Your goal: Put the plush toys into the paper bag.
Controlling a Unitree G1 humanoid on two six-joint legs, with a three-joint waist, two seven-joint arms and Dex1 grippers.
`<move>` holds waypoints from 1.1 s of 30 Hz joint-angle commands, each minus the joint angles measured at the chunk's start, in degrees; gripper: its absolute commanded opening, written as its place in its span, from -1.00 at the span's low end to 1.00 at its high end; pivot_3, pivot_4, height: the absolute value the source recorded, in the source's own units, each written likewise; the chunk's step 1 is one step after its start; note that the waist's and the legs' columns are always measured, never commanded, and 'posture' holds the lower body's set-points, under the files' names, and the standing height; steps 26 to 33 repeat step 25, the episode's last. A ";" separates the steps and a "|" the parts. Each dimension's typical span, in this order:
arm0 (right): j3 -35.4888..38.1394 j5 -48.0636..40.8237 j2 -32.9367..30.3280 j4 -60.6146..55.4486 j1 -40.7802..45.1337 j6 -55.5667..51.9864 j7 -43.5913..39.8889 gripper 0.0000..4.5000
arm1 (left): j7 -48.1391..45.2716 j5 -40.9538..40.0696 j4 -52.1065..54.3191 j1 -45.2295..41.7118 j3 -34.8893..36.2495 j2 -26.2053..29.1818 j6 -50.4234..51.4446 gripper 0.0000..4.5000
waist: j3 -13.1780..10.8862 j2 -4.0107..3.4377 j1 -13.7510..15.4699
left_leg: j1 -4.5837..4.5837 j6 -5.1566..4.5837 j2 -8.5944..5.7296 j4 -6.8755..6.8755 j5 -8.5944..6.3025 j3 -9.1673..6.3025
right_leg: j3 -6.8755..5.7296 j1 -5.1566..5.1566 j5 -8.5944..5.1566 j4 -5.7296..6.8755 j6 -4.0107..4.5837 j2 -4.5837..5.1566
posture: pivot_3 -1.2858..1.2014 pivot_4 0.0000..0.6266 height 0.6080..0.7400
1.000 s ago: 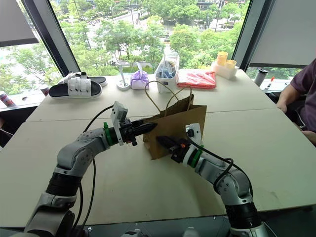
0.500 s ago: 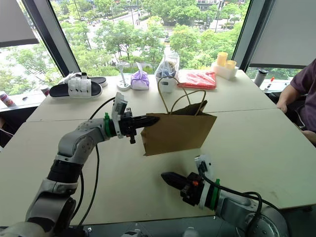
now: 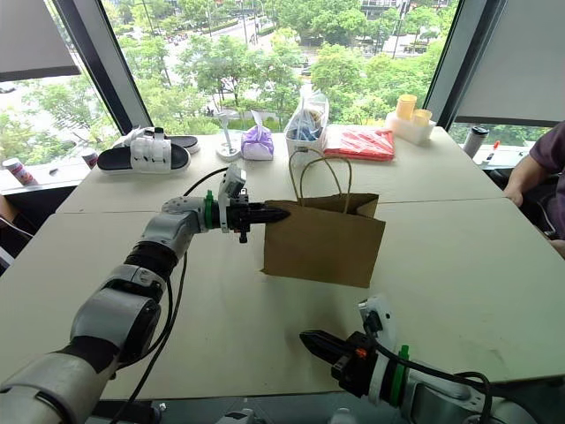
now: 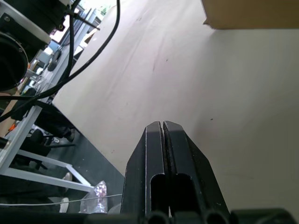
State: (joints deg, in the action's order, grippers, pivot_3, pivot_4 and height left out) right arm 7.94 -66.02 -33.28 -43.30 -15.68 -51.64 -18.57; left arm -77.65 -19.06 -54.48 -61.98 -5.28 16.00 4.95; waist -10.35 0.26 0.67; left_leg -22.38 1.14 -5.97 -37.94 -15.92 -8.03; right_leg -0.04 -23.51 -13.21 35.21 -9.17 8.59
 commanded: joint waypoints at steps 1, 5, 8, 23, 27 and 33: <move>1.60 -1.56 -1.26 -1.71 0.84 1.27 -0.28 -1.00 | -0.87 0.16 2.23 -1.41 2.10 0.61 -0.69 0.17 | -0.01 0.02 -0.01 | 0.00 0.00 0.00 0.00 0.00 0.00 | 0.00 0.00 0.00 0.01 0.00 0.00 | 0.03 -0.52 1.00; 3.05 -1.28 -3.09 0.40 3.31 1.59 -1.03 -1.00 | 0.70 0.69 8.56 2.95 2.68 4.16 2.56 0.98 | 0.00 0.01 -0.51 | 0.01 0.00 0.03 -0.01 0.00 -0.01 | 0.01 -0.02 0.00 0.04 0.00 -0.02 | 0.03 -0.52 1.00; 7.95 -0.70 -5.06 3.10 4.06 3.18 -3.09 -1.00 | 5.88 -1.52 24.38 13.19 6.10 10.30 11.30 0.98 | 0.02 -0.03 -1.60 | 0.04 0.00 0.07 0.02 0.00 -0.03 | 0.02 -0.04 0.00 0.10 -0.01 -0.03 | 0.03 -0.52 1.00; 19.60 8.24 -13.47 16.53 0.07 6.48 -16.79 -1.00 | 39.72 -18.42 86.15 63.96 23.72 10.29 42.10 0.98 | 0.03 -0.07 0.48 | 0.10 0.02 0.43 0.01 -0.01 0.07 | 0.07 0.09 -0.05 -0.07 0.16 -0.05 | 0.03 -0.52 1.00; 19.97 8.51 -13.54 17.17 0.42 6.37 -17.58 -1.00 | 42.52 -19.12 87.92 65.83 23.56 8.80 42.59 0.98 | 0.04 -0.08 0.40 | 0.13 0.02 0.44 0.01 -0.02 0.10 | 0.07 0.10 -0.04 -0.06 0.15 -0.05 | 0.03 -0.52 1.00; 19.97 8.51 -13.54 17.17 0.42 6.37 -17.58 -1.00 | 42.52 -19.12 87.92 65.83 23.56 8.80 42.59 0.98 | 0.04 -0.08 0.40 | 0.13 0.02 0.44 0.01 -0.02 0.10 | 0.07 0.10 -0.04 -0.06 0.15 -0.05 | 0.03 -0.52 1.00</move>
